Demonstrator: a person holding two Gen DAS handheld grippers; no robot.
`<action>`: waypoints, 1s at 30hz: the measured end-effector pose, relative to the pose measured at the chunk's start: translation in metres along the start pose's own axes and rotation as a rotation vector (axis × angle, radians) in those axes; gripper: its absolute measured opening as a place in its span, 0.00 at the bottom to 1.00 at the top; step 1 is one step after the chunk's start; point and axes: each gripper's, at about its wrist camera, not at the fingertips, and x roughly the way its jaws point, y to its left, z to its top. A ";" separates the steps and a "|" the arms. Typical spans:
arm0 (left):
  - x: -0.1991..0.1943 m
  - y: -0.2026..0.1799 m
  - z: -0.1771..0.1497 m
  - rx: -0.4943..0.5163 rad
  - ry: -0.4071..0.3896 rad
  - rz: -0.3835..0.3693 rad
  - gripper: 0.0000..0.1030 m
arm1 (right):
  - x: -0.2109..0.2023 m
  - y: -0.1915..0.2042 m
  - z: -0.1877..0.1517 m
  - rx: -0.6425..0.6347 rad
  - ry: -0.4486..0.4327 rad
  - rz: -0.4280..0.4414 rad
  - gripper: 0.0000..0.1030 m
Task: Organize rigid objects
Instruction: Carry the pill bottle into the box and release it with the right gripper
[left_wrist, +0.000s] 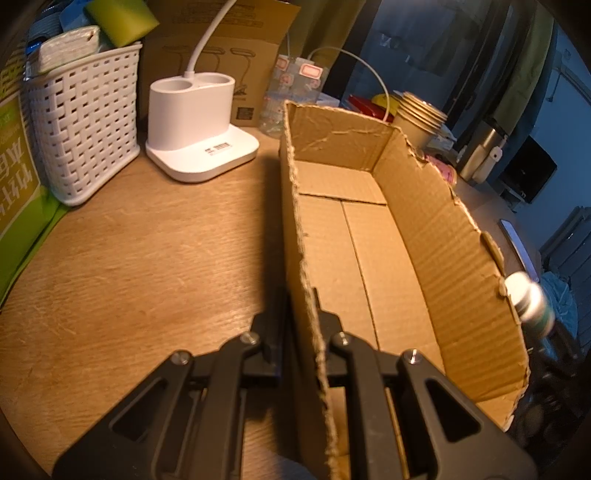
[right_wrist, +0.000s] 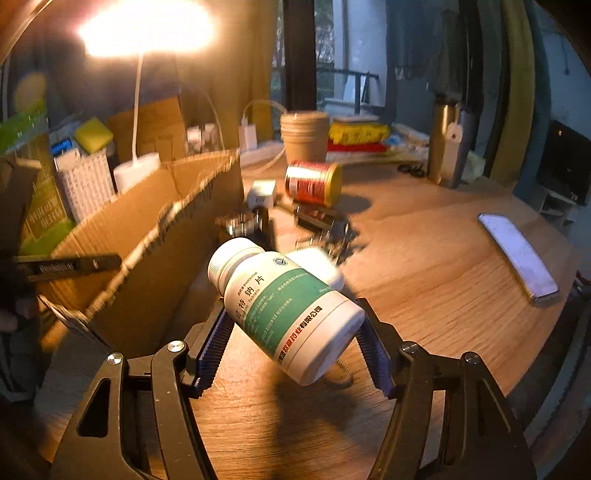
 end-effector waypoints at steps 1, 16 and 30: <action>0.000 0.000 0.000 -0.001 0.001 0.000 0.09 | -0.004 0.001 0.004 -0.002 -0.013 0.002 0.67; 0.001 0.000 0.001 -0.001 0.000 0.004 0.09 | -0.006 0.080 0.039 -0.140 -0.055 0.201 0.67; 0.001 -0.001 0.001 0.001 -0.001 0.004 0.10 | 0.013 0.091 0.036 -0.128 0.009 0.283 0.67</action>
